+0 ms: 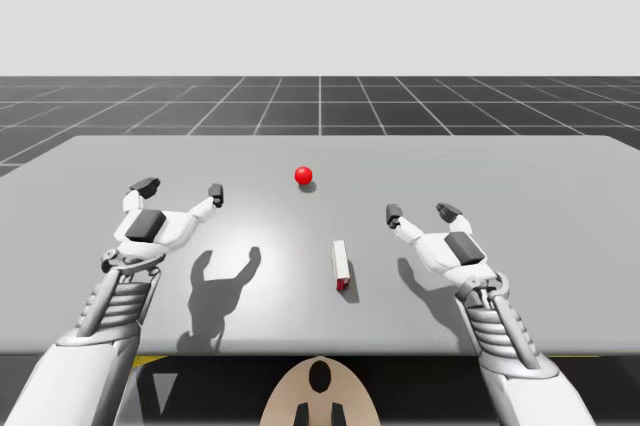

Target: Watch the red light. When it turns green, pick up the object.

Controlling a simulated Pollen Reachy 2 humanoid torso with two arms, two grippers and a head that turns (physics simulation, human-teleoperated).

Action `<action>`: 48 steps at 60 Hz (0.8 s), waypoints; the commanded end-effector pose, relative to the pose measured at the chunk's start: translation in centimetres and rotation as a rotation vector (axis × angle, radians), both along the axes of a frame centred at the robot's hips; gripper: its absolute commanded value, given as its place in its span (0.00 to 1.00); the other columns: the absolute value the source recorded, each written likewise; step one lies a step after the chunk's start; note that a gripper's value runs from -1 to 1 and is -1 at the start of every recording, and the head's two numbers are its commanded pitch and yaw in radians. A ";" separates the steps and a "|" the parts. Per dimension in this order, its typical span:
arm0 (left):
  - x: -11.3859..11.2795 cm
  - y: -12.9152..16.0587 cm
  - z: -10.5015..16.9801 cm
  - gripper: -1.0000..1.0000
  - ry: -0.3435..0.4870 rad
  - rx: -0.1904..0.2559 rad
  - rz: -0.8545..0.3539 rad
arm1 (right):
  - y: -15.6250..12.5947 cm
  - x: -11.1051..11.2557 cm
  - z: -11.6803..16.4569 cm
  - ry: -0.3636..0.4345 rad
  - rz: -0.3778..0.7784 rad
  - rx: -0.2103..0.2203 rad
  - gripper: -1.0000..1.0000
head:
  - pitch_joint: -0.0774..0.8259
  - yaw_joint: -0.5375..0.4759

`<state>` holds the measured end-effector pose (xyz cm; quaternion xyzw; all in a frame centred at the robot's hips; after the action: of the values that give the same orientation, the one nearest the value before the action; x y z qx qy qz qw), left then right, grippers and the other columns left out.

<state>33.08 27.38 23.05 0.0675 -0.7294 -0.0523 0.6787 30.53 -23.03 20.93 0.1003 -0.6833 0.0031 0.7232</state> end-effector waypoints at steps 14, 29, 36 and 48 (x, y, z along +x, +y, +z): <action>-0.1 -0.2 -0.1 0.00 -0.001 0.006 -0.003 | 0.6 -0.2 -0.2 0.005 0.010 0.023 0.00 | 0.56 0.60; 0.0 -0.2 -0.1 0.00 -0.004 0.009 -0.004 | 0.6 -0.2 -0.2 0.005 0.013 0.021 0.00 | 0.56 0.60; 0.0 -0.2 -0.1 0.00 -0.005 0.010 -0.003 | 0.6 -0.2 -0.2 0.003 0.014 0.017 0.00 | 0.56 0.61; -0.1 -0.2 -0.1 0.00 -0.007 0.013 -0.002 | 0.7 -0.2 -0.2 0.003 0.012 0.015 0.00 | 0.57 0.61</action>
<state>33.05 27.15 22.96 0.0703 -0.7310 -0.0572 0.6763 30.41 -22.80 20.92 0.1030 -0.6828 0.0077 0.7233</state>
